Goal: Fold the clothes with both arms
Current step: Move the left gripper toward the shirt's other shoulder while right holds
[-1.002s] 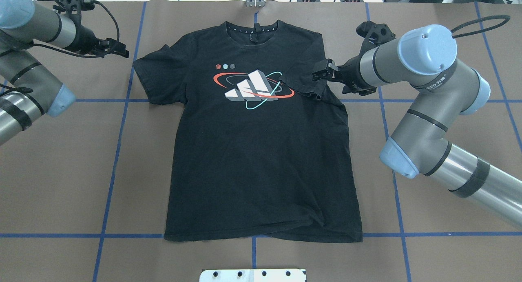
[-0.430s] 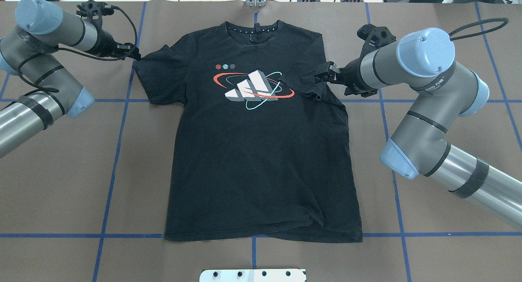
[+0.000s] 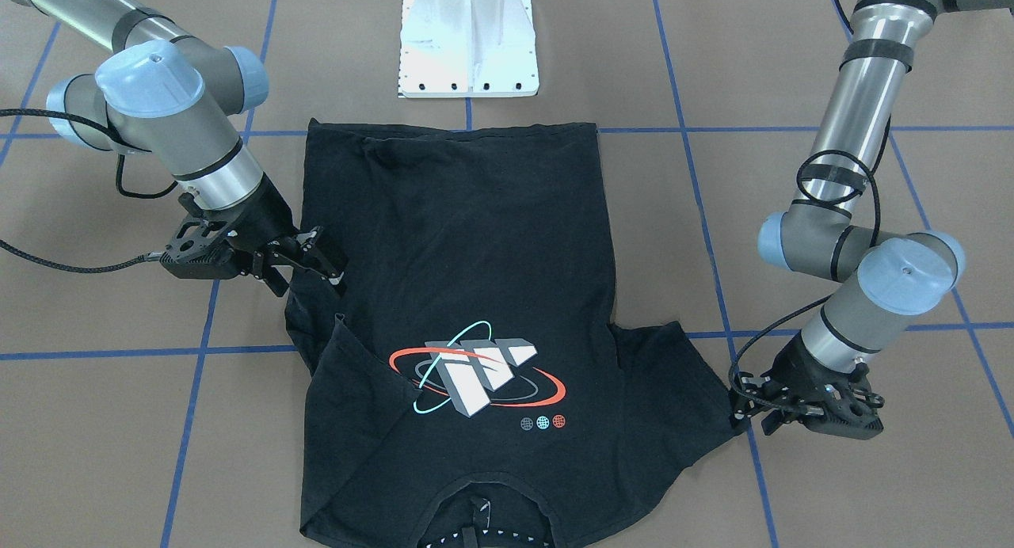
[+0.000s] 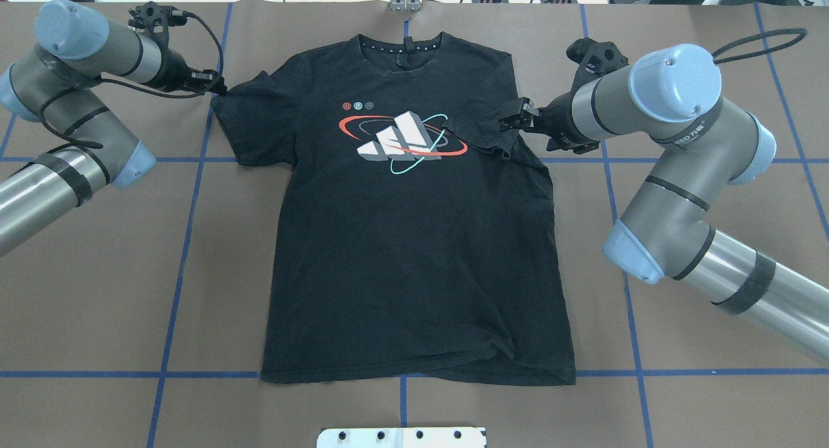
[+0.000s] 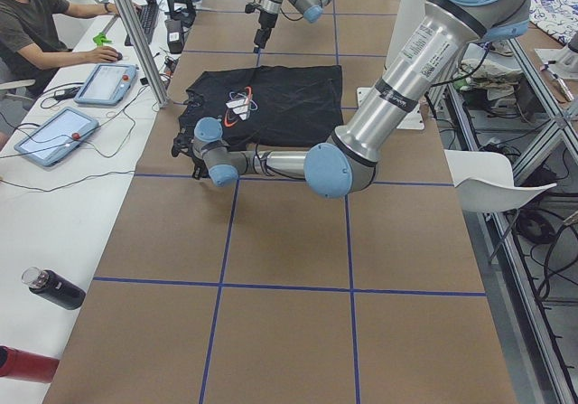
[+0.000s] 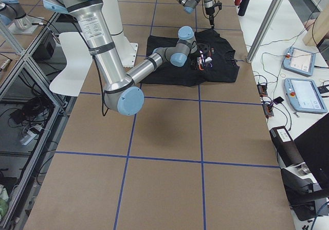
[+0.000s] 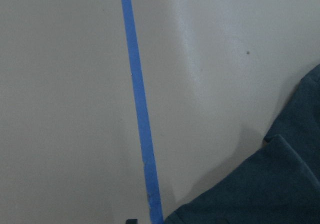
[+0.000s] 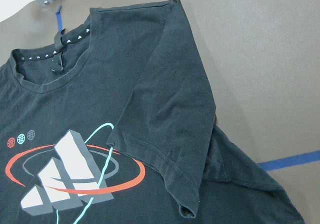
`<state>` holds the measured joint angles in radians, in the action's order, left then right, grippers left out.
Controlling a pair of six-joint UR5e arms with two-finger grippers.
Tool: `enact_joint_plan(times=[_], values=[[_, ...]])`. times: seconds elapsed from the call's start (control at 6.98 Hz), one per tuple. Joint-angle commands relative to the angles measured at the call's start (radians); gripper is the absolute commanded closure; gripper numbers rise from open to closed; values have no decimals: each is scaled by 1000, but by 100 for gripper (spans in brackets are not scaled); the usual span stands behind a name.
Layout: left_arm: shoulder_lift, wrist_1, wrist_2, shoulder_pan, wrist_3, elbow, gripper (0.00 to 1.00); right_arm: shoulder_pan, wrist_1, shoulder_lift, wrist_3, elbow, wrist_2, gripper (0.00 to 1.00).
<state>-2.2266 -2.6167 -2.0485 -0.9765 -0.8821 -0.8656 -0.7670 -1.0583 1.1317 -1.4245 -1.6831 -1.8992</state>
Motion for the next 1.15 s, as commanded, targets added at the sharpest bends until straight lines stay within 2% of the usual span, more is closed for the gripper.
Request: enact_joint_plan(times=[0.0, 0.29, 0.72, 1.0], values=[[2, -2, 4, 9, 0, 2, 49, 0, 0, -1, -2, 0, 0, 2], [8, -2, 5, 9, 2, 0, 55, 2, 1, -4, -8, 0, 0, 2], [10, 0, 5, 9, 2, 2, 56, 0, 1, -3, -8, 0, -1, 2], [8, 0, 5, 9, 2, 2, 73, 0, 1, -3, -8, -1, -1, 2]])
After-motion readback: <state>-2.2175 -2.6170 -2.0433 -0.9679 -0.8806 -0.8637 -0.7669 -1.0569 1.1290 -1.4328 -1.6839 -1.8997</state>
